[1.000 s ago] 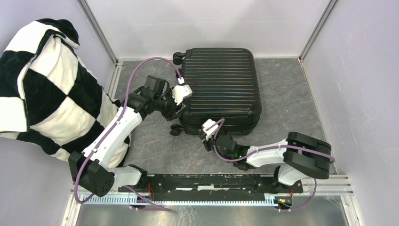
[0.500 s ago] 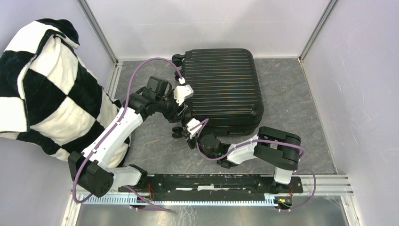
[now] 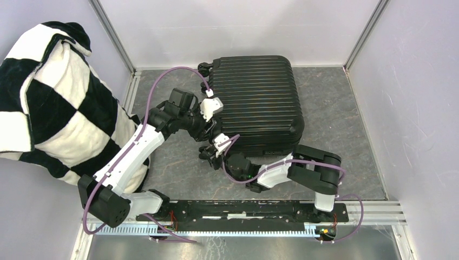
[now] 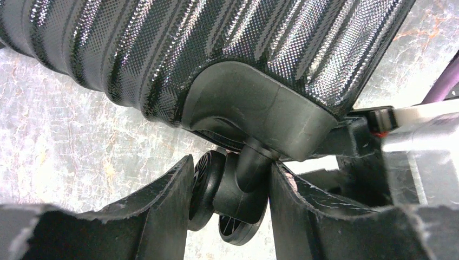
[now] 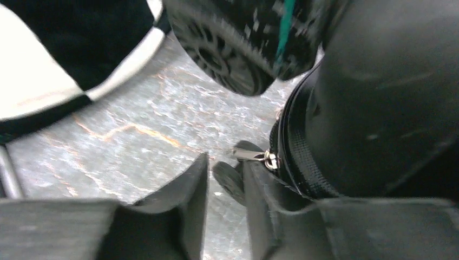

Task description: Pack the luggage

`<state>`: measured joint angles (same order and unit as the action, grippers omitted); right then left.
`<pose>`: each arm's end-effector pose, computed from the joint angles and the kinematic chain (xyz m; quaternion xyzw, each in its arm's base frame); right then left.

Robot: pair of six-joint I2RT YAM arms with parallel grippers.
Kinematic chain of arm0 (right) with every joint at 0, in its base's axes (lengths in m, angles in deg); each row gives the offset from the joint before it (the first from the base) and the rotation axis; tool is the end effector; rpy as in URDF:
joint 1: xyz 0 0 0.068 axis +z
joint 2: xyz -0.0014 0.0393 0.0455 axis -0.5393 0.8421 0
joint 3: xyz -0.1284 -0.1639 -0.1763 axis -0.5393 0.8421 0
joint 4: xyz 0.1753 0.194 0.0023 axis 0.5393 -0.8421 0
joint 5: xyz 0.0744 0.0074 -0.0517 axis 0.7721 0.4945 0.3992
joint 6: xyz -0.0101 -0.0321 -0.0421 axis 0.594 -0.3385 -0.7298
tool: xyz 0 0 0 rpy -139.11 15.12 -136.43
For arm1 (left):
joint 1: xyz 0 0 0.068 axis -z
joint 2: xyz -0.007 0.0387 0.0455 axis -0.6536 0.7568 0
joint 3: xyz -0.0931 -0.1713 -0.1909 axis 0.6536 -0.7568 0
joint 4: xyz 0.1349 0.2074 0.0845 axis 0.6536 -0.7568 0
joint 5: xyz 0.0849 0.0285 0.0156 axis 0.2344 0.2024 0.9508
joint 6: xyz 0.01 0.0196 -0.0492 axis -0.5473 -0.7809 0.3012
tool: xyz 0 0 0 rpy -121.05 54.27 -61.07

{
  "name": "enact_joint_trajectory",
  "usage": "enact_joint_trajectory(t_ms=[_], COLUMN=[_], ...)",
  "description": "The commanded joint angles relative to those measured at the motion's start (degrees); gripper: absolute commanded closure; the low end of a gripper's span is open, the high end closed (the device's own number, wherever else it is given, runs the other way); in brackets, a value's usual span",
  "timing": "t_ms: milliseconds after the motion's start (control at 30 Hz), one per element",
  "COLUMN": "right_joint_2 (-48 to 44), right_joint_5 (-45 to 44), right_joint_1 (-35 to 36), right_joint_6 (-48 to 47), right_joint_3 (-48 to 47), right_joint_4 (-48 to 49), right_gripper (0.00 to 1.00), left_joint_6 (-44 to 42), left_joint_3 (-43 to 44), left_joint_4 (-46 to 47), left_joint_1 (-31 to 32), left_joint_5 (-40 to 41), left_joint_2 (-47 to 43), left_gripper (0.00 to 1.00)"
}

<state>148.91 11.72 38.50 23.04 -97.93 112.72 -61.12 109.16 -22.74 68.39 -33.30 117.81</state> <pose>0.1321 0.3391 0.1627 -0.2376 0.6934 0.3047 0.6082 0.2194 -0.1282 0.3301 0.4636 0.8015 -0.1686 0.3380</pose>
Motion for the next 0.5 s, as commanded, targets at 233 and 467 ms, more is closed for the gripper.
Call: enact_joint_trajectory(t_ms=[233,467], right_joint_2=[-32.93,-59.54], right_joint_5=[2.05,-4.46], right_joint_1=[-4.16,-18.75], right_joint_6=[4.10,3.95], right_joint_3=[16.52,16.49], right_joint_4=[-9.76,-34.84], right_gripper=[0.36,0.26], left_joint_6=[6.46,6.52], left_joint_3=[5.91,15.93], left_joint_4=[14.87,8.17], left_joint_1=[-0.74,-1.99], left_joint_5=[8.29,-0.32], left_joint_2=[6.54,10.12], left_gripper=[0.98,0.29])
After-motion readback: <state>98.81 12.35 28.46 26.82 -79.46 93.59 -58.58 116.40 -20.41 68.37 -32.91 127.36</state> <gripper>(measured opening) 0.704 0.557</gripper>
